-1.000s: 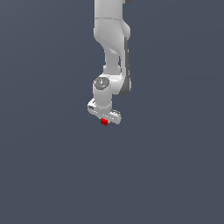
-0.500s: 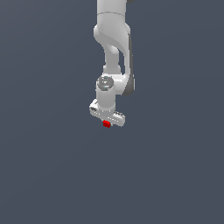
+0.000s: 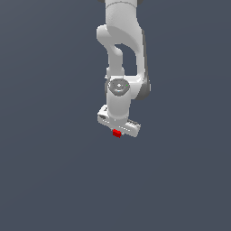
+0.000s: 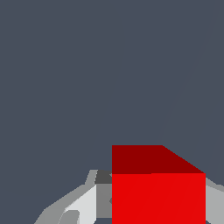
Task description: Pick up the red cube and move it to a goal position.
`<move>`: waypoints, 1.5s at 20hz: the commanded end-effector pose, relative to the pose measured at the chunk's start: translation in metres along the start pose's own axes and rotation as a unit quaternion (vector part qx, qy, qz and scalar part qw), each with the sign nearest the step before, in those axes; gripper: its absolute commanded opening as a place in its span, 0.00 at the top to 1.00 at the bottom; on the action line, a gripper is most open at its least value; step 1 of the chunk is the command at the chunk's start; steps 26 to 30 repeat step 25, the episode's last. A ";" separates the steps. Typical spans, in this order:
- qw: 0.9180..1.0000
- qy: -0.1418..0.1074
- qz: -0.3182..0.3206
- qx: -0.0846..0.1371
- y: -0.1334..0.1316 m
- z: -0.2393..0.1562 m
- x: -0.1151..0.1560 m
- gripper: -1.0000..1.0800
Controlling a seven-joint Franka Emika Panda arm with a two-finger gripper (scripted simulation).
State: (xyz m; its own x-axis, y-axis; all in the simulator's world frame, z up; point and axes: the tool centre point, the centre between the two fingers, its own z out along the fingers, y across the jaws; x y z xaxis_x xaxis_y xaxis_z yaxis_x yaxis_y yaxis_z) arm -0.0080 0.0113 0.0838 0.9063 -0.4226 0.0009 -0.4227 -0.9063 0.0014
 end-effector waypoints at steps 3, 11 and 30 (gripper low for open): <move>1.000 0.000 0.000 0.000 -0.028 -0.020 0.019 1.00; 1.000 0.000 0.000 0.000 -0.066 -0.046 0.045 1.00; 1.000 0.000 0.000 0.001 -0.088 -0.061 0.062 1.00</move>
